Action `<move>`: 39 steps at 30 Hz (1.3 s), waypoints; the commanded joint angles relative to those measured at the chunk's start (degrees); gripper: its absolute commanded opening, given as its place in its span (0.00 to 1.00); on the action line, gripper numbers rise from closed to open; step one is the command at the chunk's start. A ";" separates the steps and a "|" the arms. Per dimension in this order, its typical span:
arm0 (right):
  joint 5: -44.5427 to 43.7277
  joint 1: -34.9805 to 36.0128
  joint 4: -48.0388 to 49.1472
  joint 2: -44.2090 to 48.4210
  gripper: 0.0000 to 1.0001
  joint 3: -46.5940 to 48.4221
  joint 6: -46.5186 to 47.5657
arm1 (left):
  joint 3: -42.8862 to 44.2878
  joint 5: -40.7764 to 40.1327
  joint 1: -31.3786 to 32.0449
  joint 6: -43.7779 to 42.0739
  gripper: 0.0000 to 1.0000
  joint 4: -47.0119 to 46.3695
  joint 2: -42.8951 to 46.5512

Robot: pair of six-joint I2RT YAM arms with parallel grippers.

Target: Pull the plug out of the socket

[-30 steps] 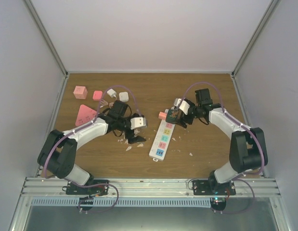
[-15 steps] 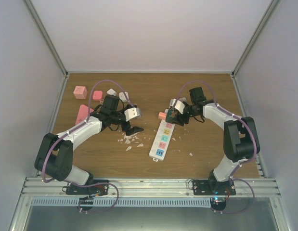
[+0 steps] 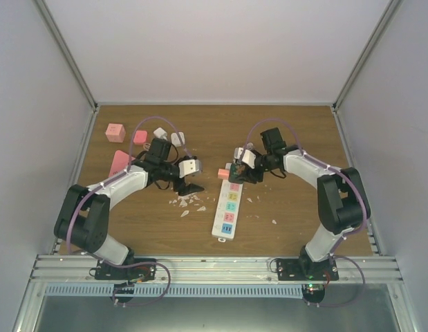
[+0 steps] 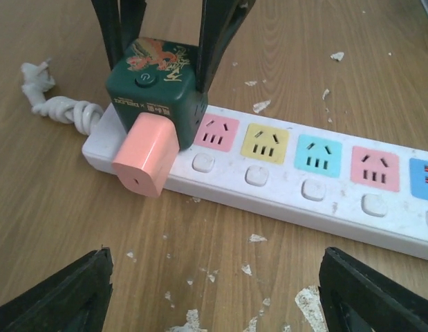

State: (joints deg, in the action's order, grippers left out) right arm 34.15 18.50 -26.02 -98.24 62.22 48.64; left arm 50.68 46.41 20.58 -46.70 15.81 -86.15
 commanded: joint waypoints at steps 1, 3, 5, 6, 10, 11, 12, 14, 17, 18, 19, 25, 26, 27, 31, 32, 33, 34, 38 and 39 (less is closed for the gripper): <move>5.39 2.76 -2.64 1.62 0.44 -1.33 1.19 | 0.73 0.48 1.93 -2.63 0.80 -1.24 -2.80; 5.80 3.37 -2.85 1.69 0.43 -1.60 1.26 | 1.05 -1.88 3.59 -2.60 0.78 -2.75 -4.18; 6.24 3.76 -2.81 1.72 0.43 -1.93 1.34 | 2.01 -4.23 5.28 -2.54 0.76 -3.75 -6.14; 6.09 3.89 -2.81 1.68 0.42 -2.12 1.36 | 2.77 -4.71 5.78 -2.38 0.75 -3.97 -7.37; 4.94 4.15 -2.24 1.52 0.39 -3.06 1.61 | 6.22 -4.92 6.10 -0.92 0.68 -5.11 -11.57; 4.95 4.12 -2.28 1.49 0.38 -3.26 1.75 | 6.86 -5.20 6.06 -0.93 0.67 -5.50 -12.32; 4.94 4.13 -2.28 1.40 0.38 -3.36 1.85 | 7.57 -5.46 6.06 -0.94 0.66 -5.60 -13.11; 4.78 4.19 -2.02 1.11 0.36 -3.55 1.89 | 9.28 -6.15 6.26 -1.18 0.64 -5.55 -14.85; 4.70 4.18 -1.86 0.91 0.34 -3.59 1.98 | 11.00 -6.14 6.76 -1.78 0.60 -5.20 -16.86; 4.69 4.22 -1.84 0.74 0.33 -3.56 1.96 | 11.33 -5.97 7.02 -2.08 0.59 -5.12 -17.32; 4.62 4.20 -1.79 0.64 0.33 -3.52 1.91 | 11.59 -5.71 7.29 -2.45 0.57 -5.12 -17.90; 3.17 4.17 -2.14 0.05 0.24 -3.40 1.79 | 12.62 -5.23 7.59 -5.40 0.35 -3.49 -19.14; 2.78 4.23 -2.67 -0.18 0.22 -3.15 1.87 | 12.80 -4.83 7.29 -6.24 0.31 -2.50 -19.10; 2.55 4.18 -3.26 -0.40 0.20 -2.75 1.96 | 12.93 -4.50 6.98 -7.01 0.27 -1.73 -19.02; 1.88 4.11 -5.48 -1.02 0.12 -1.92 2.25 | 12.86 -4.67 5.16 -9.80 0.15 0.64 -18.55; 1.54 4.16 -5.96 -1.19 0.10 -1.66 2.37 | 12.87 -4.75 4.60 -10.21 0.12 1.07 -18.45; 1.10 4.09 -6.42 -1.37 0.08 -1.46 2.48 | 12.87 -4.84 4.06 -10.61 0.11 1.58 -18.49; 0.83 4.13 -6.64 -1.49 0.07 -1.47 2.55 | 12.83 -4.91 3.53 -11.03 0.10 1.93 -18.37; 0.01 3.95 -8.12 -2.12 0.04 -1.02 2.85 | 12.68 -5.26 1.81 -11.72 0.09 2.47 -18.01; -0.37 3.92 -8.43 -2.37 0.04 -0.89 2.90 | 12.69 -5.38 1.54 -12.02 0.09 2.67 -17.96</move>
State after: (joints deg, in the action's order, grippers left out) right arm 37.19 22.68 -26.81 -98.37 61.23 50.59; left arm 62.57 42.76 25.26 -56.12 17.06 -104.55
